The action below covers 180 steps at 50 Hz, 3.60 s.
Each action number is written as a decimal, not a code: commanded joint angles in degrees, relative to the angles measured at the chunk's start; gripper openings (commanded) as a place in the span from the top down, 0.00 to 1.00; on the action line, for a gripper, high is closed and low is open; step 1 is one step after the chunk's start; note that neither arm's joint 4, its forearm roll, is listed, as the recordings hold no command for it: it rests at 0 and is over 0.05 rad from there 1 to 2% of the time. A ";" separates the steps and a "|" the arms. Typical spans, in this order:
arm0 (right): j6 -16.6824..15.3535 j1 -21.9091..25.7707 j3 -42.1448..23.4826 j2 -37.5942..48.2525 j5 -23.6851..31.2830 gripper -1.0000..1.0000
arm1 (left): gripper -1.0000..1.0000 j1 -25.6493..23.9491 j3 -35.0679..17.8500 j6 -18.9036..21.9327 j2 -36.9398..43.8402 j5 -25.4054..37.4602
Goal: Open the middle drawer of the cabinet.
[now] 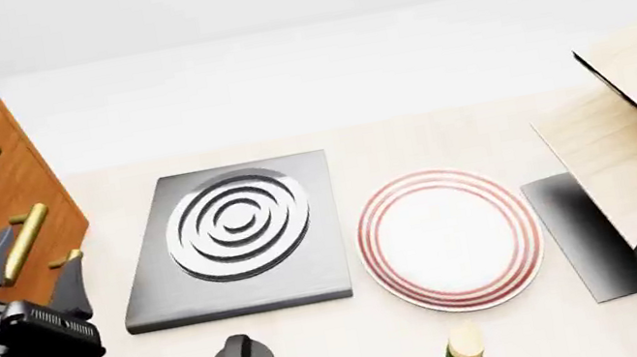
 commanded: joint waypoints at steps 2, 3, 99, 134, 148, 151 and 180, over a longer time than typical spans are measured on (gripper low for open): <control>-0.01 -0.02 0.00 0.01 0.00 0.00 | 0.00 1.77 -3.26 3.54 6.36 -1.64; -0.01 -0.02 0.00 0.01 0.00 0.00 | 0.00 1.76 -3.27 3.54 6.37 -1.64; 0.01 -0.02 0.00 0.00 0.00 0.00 | 0.00 12.02 -10.43 4.87 22.66 -1.64; 0.01 0.00 0.00 -0.01 0.00 0.00 | 1.00 15.75 -11.81 4.75 26.03 -1.64; 0.00 0.00 0.00 0.00 0.00 0.00 | 1.00 14.45 -9.98 4.01 22.32 -1.64; 0.02 0.00 0.00 -0.01 0.00 0.00 | 1.00 6.42 -6.78 4.88 16.49 -1.64; 0.01 0.00 0.00 0.00 0.00 0.00 | 1.00 0.35 -3.07 5.49 11.55 -1.64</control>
